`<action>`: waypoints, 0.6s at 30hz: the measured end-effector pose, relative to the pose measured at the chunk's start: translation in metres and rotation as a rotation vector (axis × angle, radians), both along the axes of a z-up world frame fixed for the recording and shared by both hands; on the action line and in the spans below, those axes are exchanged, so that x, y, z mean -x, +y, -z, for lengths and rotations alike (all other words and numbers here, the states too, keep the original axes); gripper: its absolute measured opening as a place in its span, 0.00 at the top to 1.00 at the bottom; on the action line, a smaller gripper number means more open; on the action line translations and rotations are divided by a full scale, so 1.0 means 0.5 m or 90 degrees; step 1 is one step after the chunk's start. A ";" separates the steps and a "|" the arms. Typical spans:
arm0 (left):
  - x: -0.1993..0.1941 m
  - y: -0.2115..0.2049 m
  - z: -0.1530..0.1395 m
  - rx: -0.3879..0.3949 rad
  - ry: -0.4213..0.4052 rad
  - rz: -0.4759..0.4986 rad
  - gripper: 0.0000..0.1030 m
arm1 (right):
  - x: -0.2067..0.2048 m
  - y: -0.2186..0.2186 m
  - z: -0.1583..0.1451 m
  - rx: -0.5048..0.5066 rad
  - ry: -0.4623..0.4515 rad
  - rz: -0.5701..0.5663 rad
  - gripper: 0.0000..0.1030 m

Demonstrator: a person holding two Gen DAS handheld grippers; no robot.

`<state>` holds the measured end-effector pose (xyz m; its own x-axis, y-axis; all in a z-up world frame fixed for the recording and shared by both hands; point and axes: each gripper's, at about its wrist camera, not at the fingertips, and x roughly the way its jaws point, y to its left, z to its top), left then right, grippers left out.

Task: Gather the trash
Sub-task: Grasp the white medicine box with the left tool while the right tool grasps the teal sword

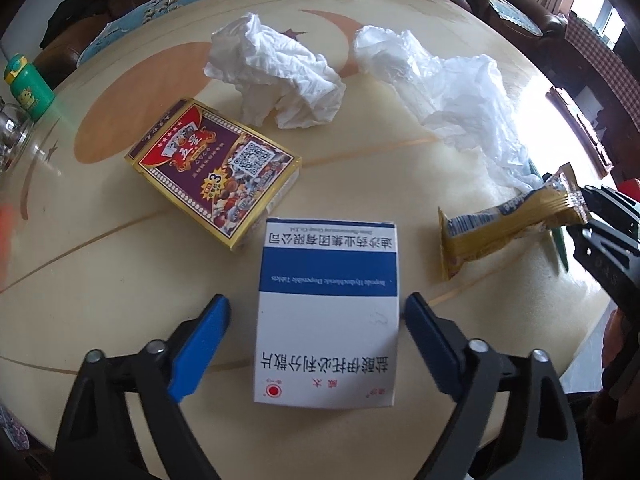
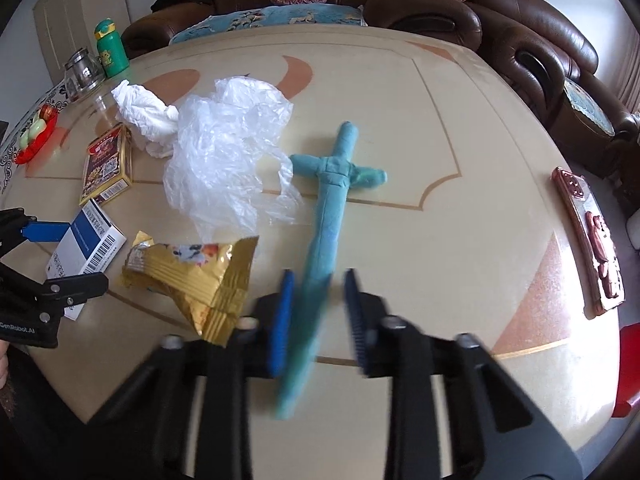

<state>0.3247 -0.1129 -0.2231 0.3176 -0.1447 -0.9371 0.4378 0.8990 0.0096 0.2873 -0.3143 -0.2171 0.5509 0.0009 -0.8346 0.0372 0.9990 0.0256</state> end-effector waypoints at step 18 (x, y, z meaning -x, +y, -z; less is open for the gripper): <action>0.019 -0.018 -0.018 -0.002 -0.009 0.009 0.42 | 0.033 -0.040 -0.033 -0.009 -0.031 0.035 0.85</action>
